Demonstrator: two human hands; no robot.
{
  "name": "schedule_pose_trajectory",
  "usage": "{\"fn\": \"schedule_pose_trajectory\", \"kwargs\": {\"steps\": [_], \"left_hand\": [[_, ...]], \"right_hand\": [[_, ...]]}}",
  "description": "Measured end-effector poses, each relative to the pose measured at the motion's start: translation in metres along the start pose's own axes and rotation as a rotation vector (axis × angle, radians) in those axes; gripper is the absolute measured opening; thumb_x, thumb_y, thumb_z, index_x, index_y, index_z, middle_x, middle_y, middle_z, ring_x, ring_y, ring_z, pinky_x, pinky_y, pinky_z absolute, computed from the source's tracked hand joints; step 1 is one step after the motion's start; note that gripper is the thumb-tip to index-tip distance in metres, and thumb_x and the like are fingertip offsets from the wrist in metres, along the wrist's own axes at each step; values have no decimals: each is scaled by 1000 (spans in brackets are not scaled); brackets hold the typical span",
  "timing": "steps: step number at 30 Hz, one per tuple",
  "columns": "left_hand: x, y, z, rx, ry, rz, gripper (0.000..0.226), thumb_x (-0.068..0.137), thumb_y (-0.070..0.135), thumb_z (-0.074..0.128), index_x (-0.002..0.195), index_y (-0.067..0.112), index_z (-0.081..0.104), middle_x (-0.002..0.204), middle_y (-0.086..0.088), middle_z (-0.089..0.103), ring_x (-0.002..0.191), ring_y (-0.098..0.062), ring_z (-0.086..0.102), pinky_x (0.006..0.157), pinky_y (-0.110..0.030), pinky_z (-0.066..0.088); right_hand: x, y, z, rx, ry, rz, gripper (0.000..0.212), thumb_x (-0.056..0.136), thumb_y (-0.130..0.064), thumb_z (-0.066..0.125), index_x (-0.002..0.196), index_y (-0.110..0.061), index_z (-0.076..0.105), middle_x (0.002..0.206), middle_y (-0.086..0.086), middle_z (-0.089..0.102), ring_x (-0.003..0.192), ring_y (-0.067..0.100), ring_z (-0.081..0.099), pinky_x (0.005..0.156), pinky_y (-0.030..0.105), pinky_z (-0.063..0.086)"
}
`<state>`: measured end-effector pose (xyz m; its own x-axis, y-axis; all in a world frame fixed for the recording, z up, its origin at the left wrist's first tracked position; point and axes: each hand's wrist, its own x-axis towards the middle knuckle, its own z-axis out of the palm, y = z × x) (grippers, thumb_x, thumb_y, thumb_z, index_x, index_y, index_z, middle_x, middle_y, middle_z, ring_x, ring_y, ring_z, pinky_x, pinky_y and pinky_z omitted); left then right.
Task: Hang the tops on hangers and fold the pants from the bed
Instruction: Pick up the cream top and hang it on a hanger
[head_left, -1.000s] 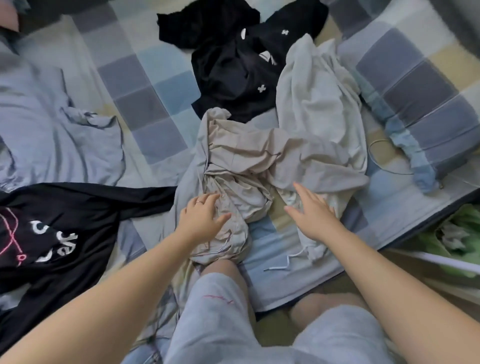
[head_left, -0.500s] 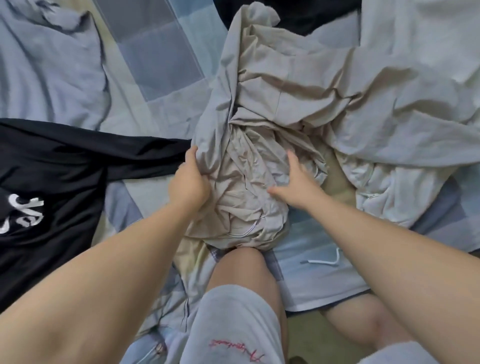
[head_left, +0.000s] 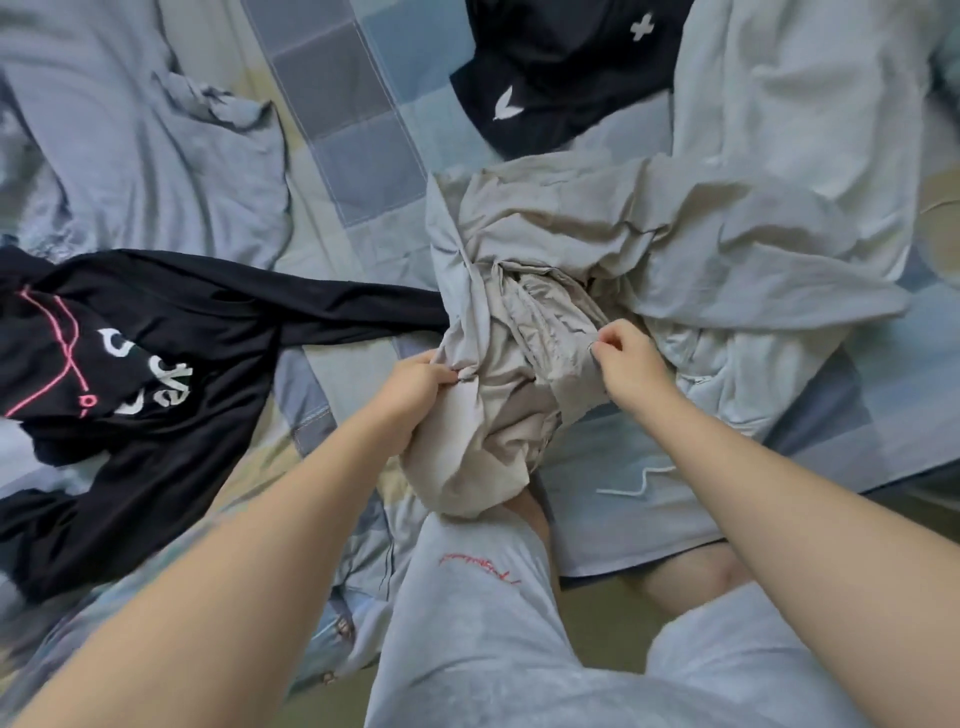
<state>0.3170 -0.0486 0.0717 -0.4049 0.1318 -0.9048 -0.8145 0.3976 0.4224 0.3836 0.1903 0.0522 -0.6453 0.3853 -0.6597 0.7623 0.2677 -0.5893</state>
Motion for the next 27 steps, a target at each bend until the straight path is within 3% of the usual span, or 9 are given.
{"fn": "schedule_pose_trajectory", "kwargs": {"steps": [5,7,8,10,13,16,18,23,27], "left_hand": [[-81,3,42,20,114,145,25,95,1,52,100,20,68,103,-5,73,98,-25,66,86,-36,50],[-115,4,57,38,208,208,19,97,6,53,104,20,64,102,0,69,100,-23,64,82,-32,50],[-132,6,65,54,250,234,18,97,9,55,110,18,62,104,0,66,101,-23,62,80,-31,49],[-164,11,84,84,277,273,33,98,15,60,131,14,56,118,-3,62,110,-23,59,87,-33,49],[-214,25,117,102,208,336,49,95,25,69,140,19,53,131,-4,56,120,-20,57,98,-34,48],[-266,47,151,121,30,449,46,91,33,73,134,27,58,130,6,62,114,-7,62,78,-15,50],[-303,63,173,70,-69,533,40,89,34,75,126,29,61,116,15,70,100,1,67,69,-10,51],[-374,98,201,-122,-74,736,21,87,31,72,108,27,70,98,7,78,95,-9,73,77,-24,58],[-411,114,189,-114,89,867,11,96,22,65,95,29,73,92,7,76,92,-11,71,88,-42,59]], "right_hand": [[-63,-23,-77,161,100,-126,15,99,-11,47,88,-20,52,76,-4,53,69,11,47,64,29,37],[-94,-36,-113,208,145,-200,21,101,-13,48,84,-25,51,78,-6,53,69,6,48,62,19,39],[-110,-45,-132,233,159,-237,22,101,-14,48,84,-27,51,78,-7,53,69,4,48,60,14,39],[-142,-62,-168,293,135,-293,22,102,-16,49,83,-28,53,73,-7,52,64,6,48,61,20,39],[-188,-86,-211,390,-3,-332,20,103,-18,47,86,-27,54,65,-3,47,59,12,43,59,32,34],[-231,-111,-244,492,-117,-355,22,104,-15,46,86,-23,53,61,-4,48,55,12,45,57,31,36],[-262,-129,-263,568,-218,-356,21,105,-13,44,89,-21,54,69,-1,58,59,13,58,58,32,50],[-323,-158,-299,612,-360,-423,21,106,-8,44,90,-13,57,92,16,67,83,29,69,77,42,60],[-350,-165,-315,664,-228,-560,15,104,-10,48,95,-14,60,101,17,67,93,28,68,83,39,58]]}}
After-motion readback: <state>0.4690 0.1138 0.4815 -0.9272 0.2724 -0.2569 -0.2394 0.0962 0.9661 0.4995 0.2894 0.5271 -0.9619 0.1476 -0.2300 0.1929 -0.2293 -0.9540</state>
